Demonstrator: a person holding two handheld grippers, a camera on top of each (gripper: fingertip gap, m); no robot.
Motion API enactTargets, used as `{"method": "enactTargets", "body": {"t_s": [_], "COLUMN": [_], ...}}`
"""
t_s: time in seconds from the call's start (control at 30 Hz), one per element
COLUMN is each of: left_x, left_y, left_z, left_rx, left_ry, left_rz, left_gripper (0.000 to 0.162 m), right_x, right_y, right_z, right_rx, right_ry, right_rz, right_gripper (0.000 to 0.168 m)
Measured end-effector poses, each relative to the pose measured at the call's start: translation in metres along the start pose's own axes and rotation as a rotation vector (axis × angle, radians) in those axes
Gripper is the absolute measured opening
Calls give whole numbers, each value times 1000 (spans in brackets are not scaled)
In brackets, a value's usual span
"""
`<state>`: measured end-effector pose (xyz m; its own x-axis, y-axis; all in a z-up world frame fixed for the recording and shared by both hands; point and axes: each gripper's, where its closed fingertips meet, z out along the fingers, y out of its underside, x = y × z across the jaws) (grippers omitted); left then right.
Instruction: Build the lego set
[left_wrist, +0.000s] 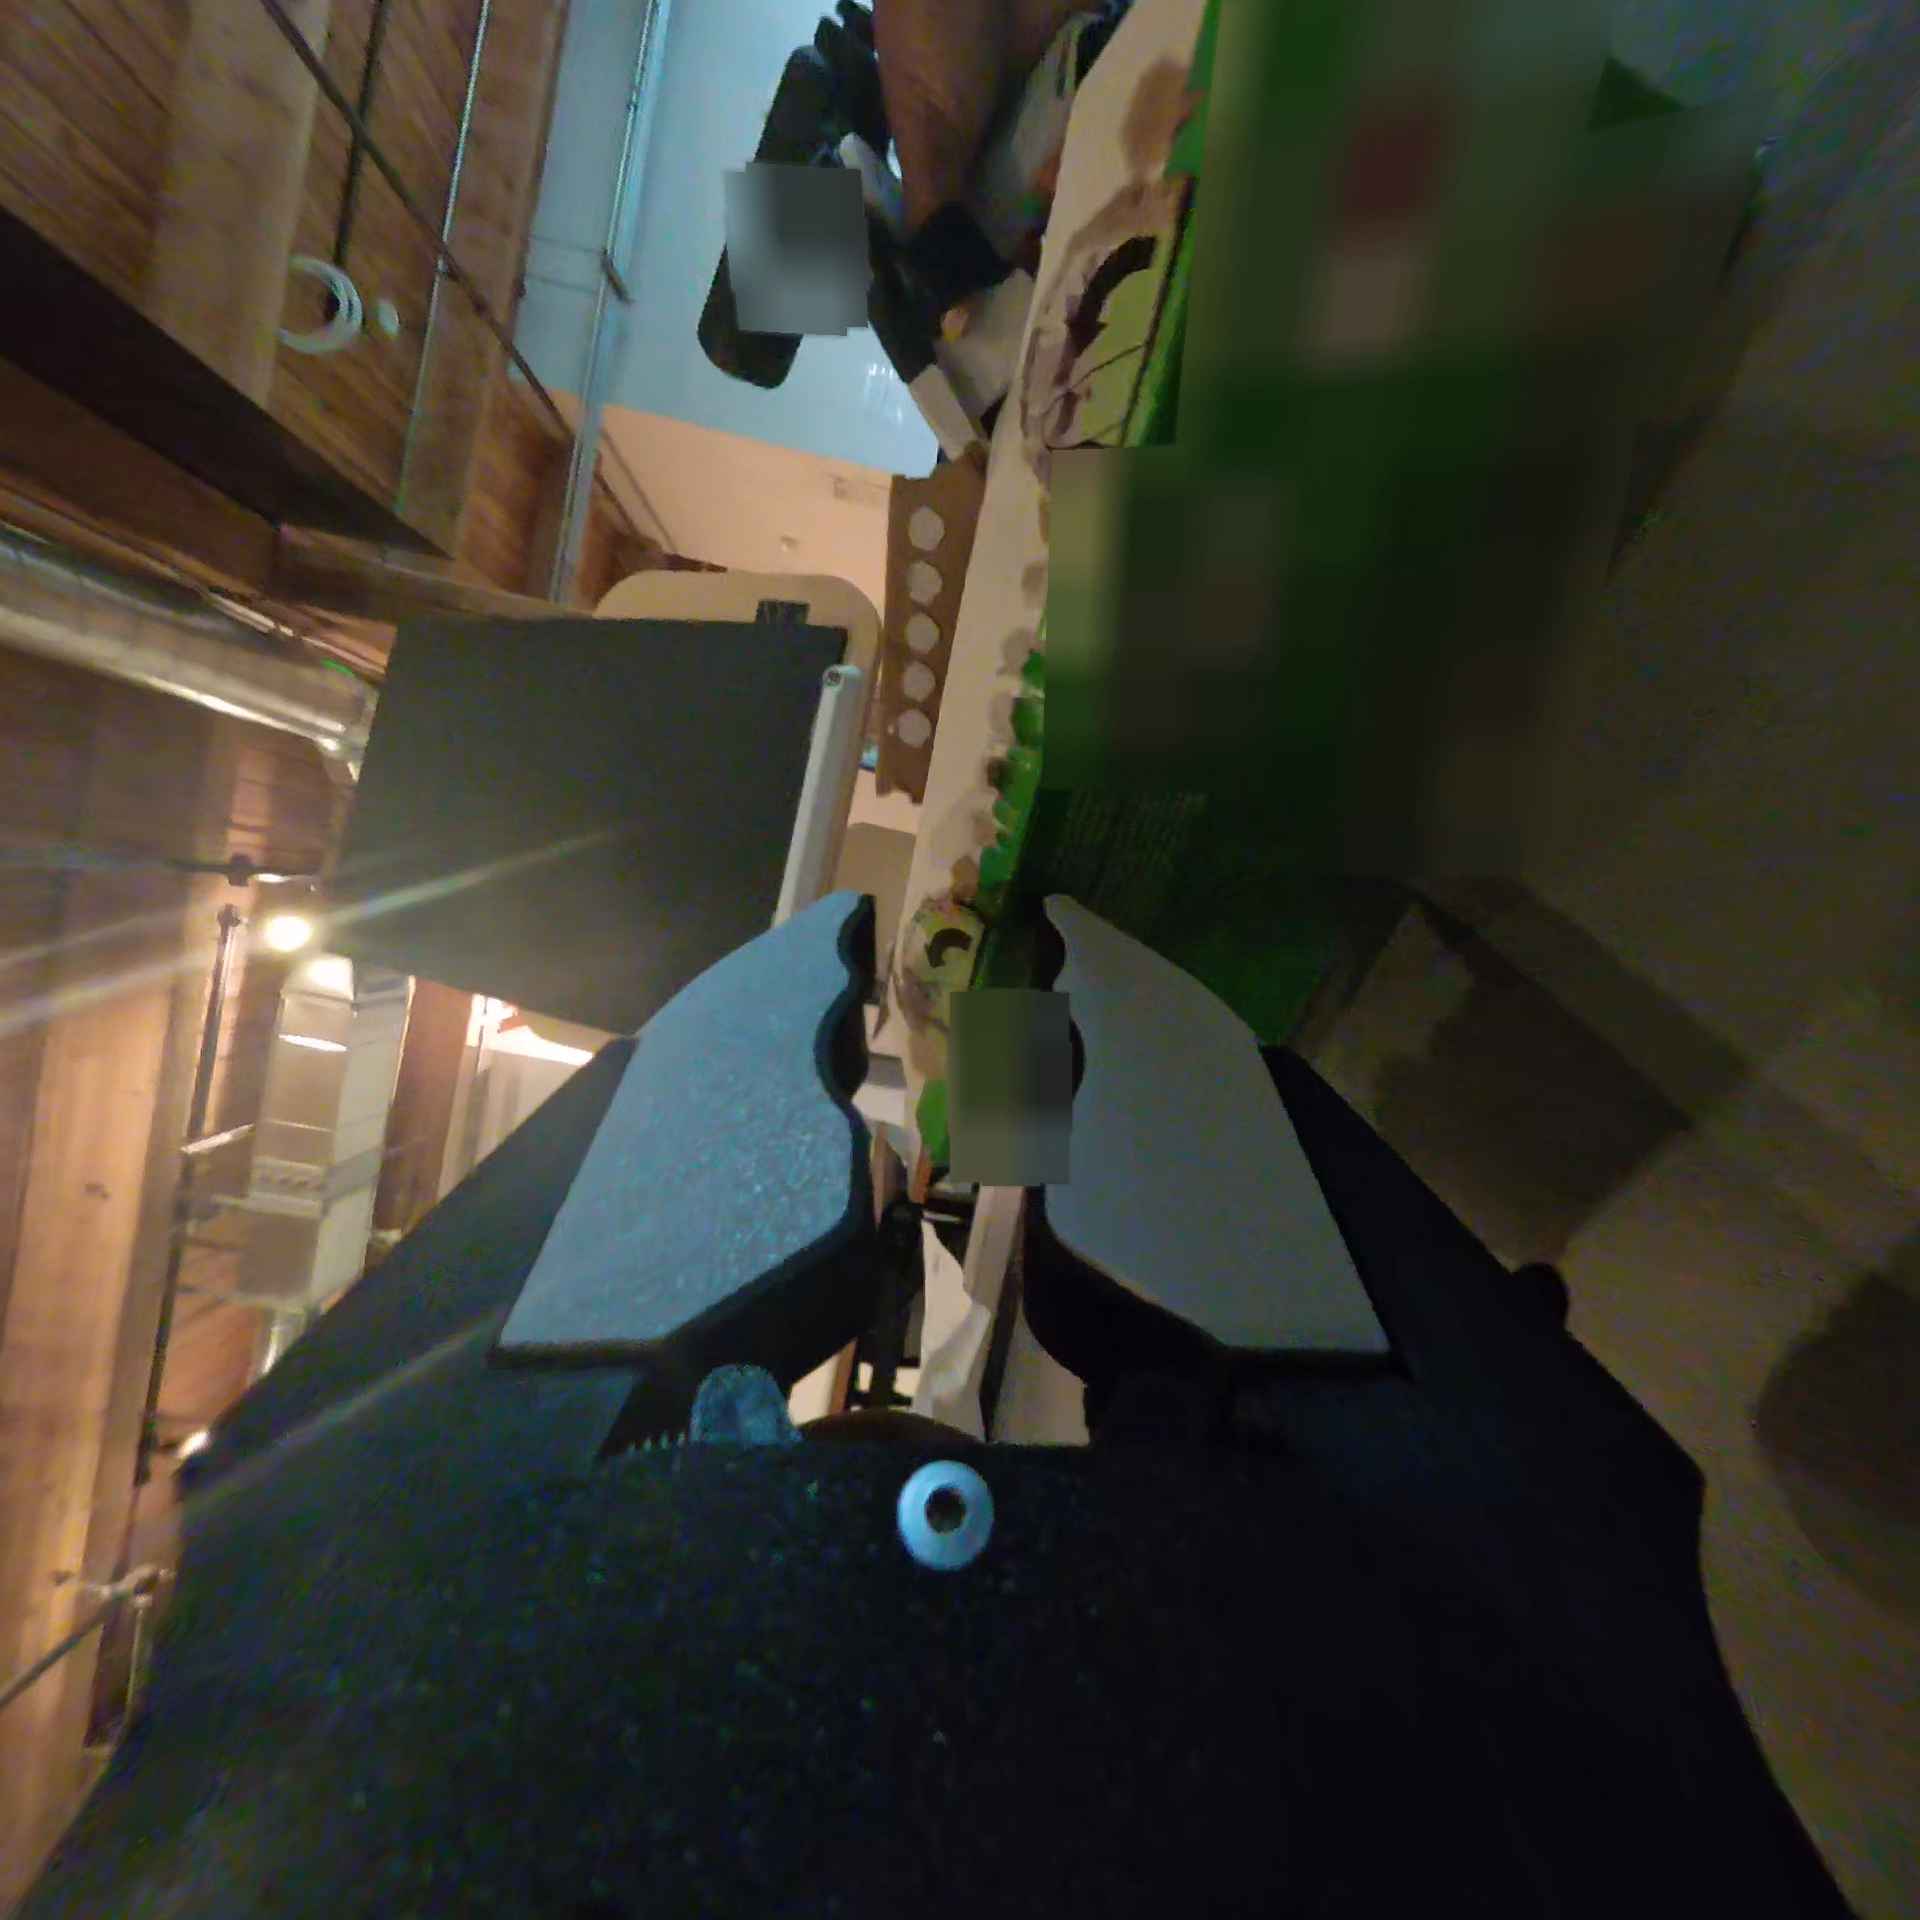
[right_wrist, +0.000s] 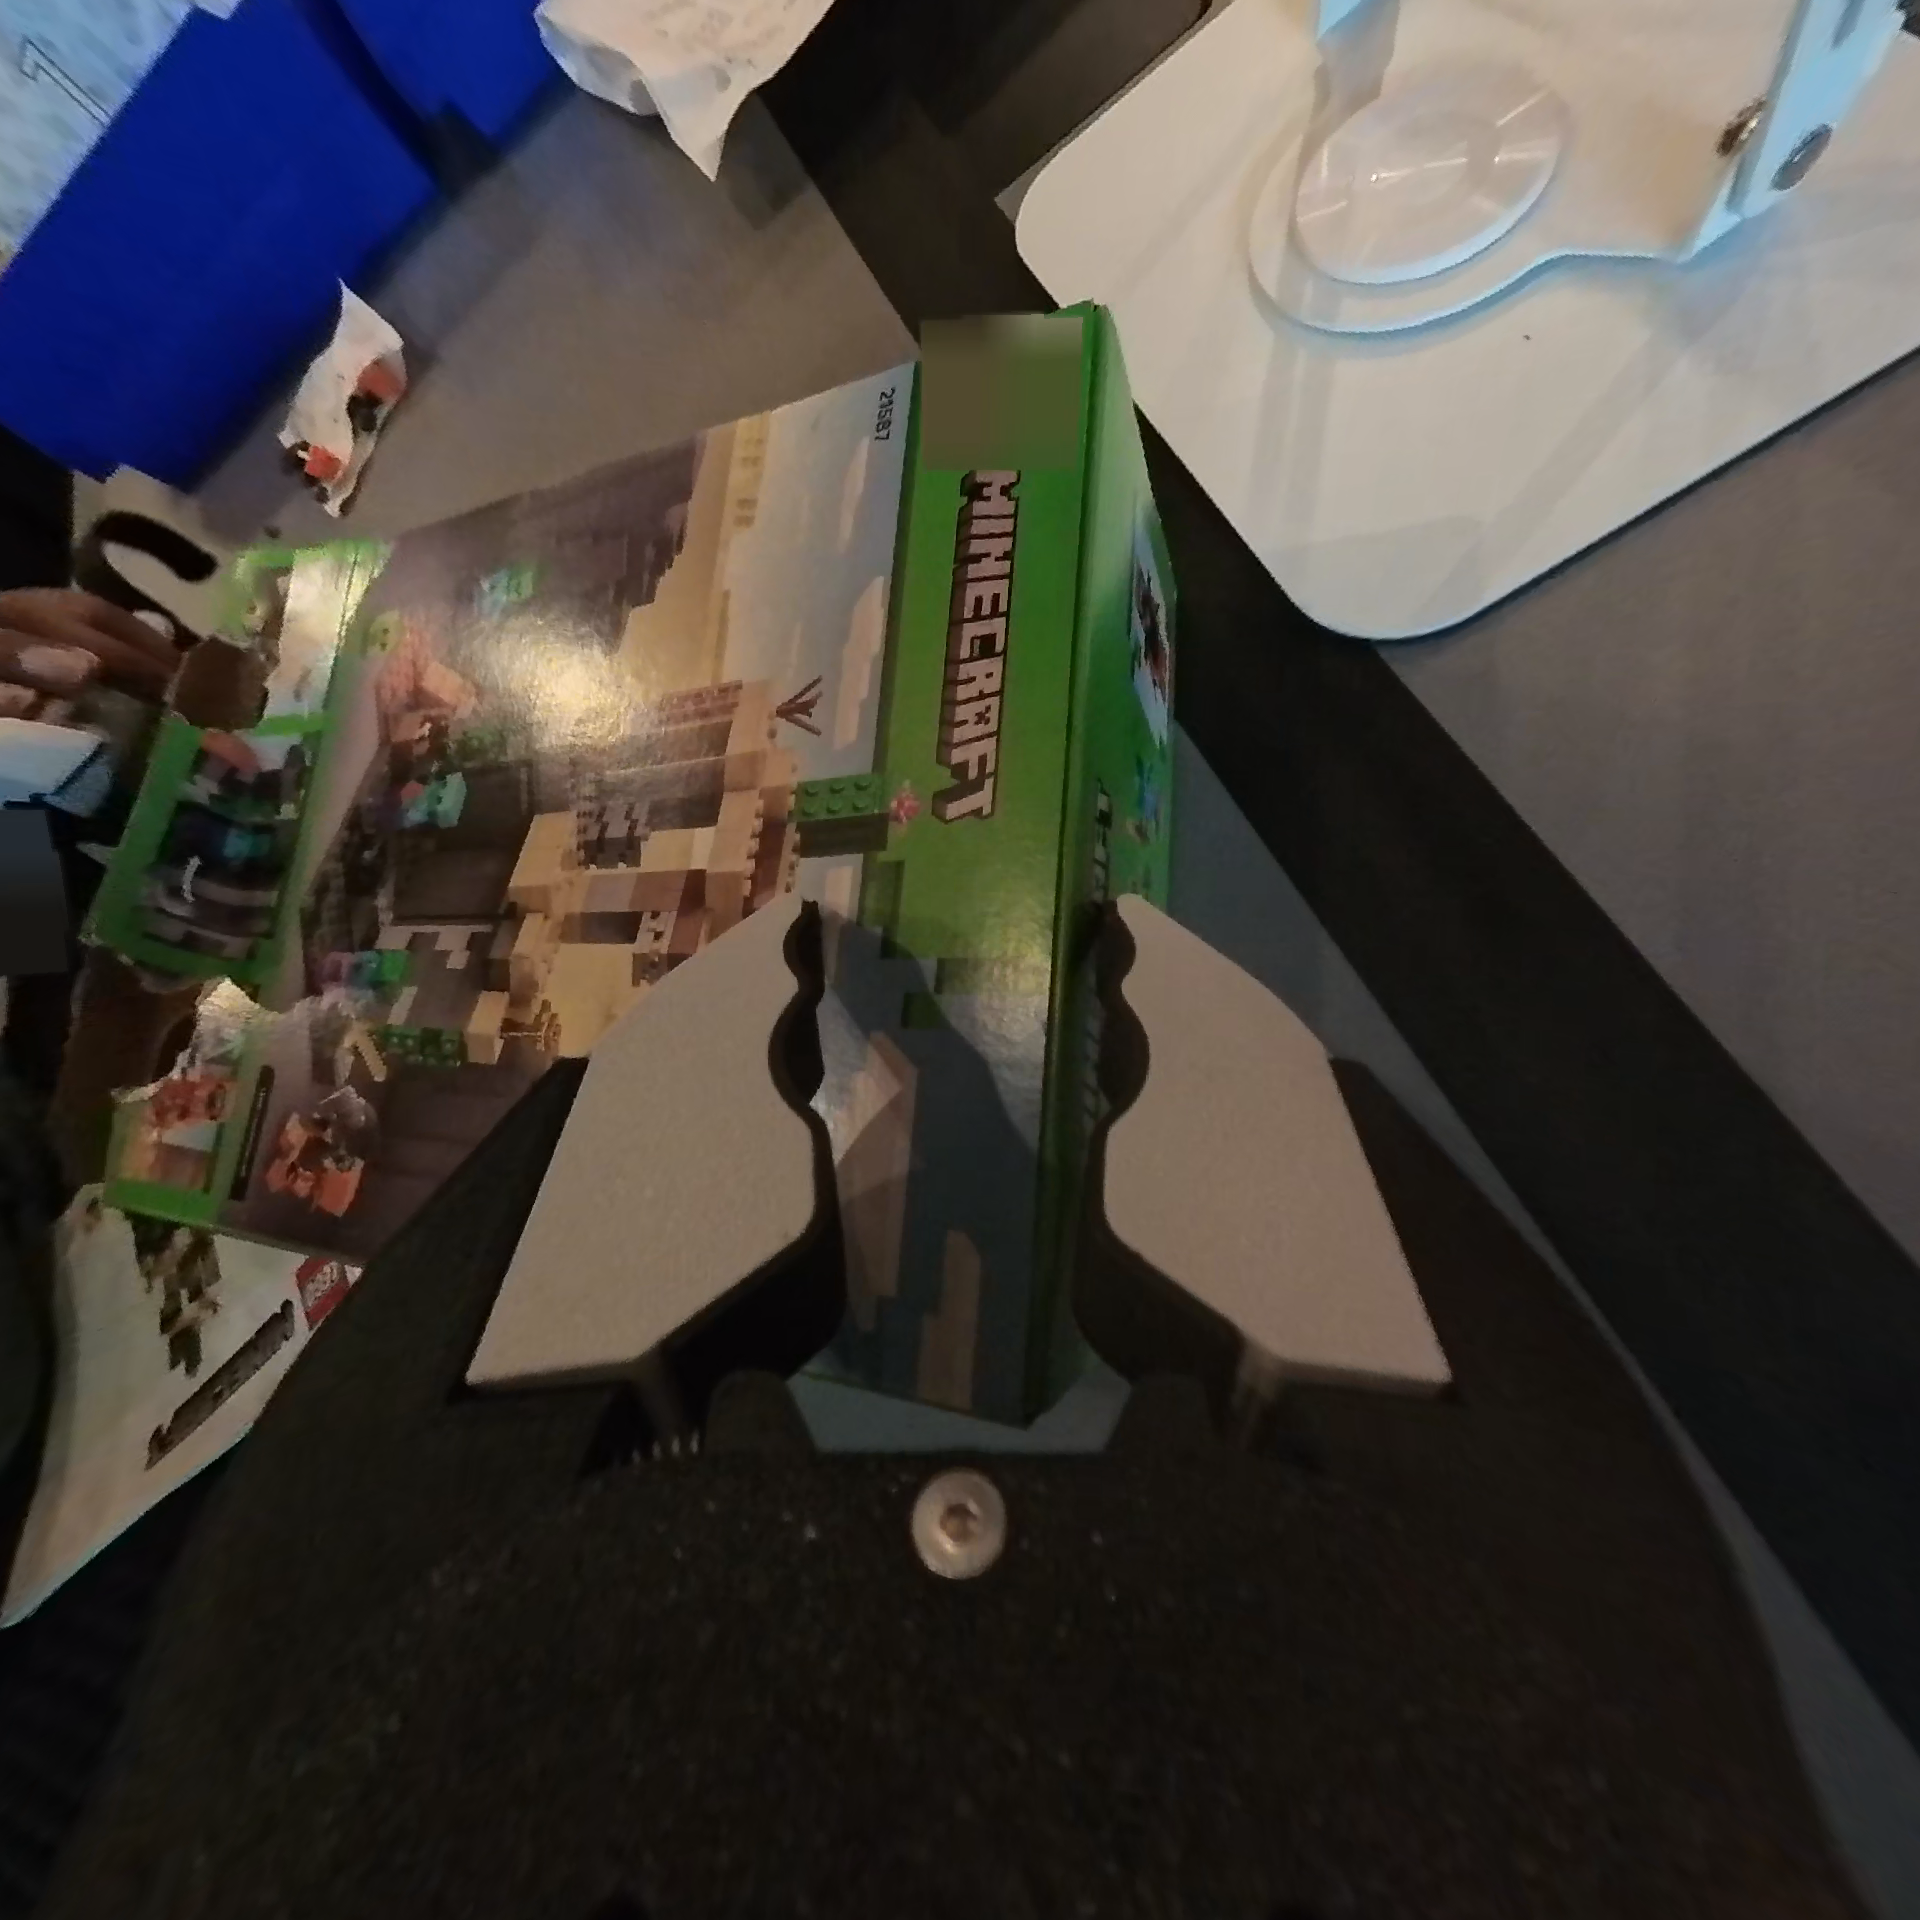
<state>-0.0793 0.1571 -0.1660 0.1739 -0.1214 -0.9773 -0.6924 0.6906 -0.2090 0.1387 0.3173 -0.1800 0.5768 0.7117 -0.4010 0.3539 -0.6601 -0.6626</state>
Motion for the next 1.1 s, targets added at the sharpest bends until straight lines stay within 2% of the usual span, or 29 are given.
{"method": "enactTargets", "body": {"t_s": [0.1,0.33,0.63,1.1], "left_x": [5,10,18,20], "left_y": [-1,-3,-3,-2], "left_z": [9,18,23,22], "left_rx": [17,31,9,-1], "left_ry": [27,134,334,399], "left_rz": [28,23,70,124], "left_gripper": [15,31,32,26], "right_x": [0,-1,-1,-2], "right_y": [0,0,0,0], "right_z": [0,0,0,2], "right_rx": [-1,-9,-31,-22], "right_ry": [0,3,12,12], "right_rz": [-4,-15,-39,-44], "right_gripper": [51,51,51,50]}}
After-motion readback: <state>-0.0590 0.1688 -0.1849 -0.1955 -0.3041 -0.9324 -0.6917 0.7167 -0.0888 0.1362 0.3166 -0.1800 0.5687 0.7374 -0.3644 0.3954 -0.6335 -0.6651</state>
